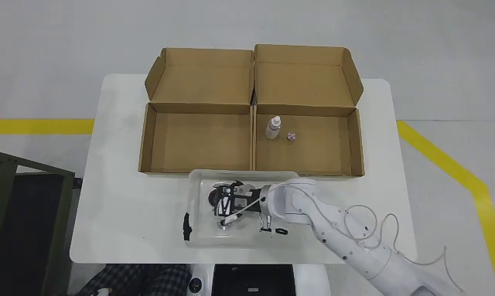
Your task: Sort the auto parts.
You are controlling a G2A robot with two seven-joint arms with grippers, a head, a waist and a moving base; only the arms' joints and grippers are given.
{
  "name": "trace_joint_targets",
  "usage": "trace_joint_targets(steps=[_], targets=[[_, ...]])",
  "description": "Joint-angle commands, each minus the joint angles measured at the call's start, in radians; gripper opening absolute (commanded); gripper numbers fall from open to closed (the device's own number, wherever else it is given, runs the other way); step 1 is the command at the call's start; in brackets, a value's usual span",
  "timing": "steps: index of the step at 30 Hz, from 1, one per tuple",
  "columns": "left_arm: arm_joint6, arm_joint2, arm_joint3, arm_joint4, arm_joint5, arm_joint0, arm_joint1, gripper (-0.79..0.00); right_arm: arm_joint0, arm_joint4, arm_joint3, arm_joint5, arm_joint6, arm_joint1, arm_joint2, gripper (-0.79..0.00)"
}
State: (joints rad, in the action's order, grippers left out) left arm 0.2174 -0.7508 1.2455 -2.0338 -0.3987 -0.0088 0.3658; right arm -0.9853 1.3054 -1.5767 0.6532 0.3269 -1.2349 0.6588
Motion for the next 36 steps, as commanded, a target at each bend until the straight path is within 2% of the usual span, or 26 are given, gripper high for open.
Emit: trace_joint_targets(steps=[1,10,22,36], targets=[[0.0,0.0,0.0,0.0,0.0,0.0,0.0,0.0,-0.004,-0.007,-0.005,0.007,-0.014,0.001,0.008,-0.785],[0.0,0.0,0.0,0.0,0.0,0.0,0.0,0.0,-0.045,-0.056,-0.071,0.055,-0.062,0.021,0.087,-0.785],[0.0,0.0,0.0,0.0,0.0,0.0,0.0,0.0,-0.14,-0.14,-0.231,0.123,-0.083,0.063,0.233,-0.785],[0.0,0.0,0.0,0.0,0.0,0.0,0.0,0.0,-0.209,-0.268,-0.276,0.153,-0.192,0.093,0.408,-0.785]])
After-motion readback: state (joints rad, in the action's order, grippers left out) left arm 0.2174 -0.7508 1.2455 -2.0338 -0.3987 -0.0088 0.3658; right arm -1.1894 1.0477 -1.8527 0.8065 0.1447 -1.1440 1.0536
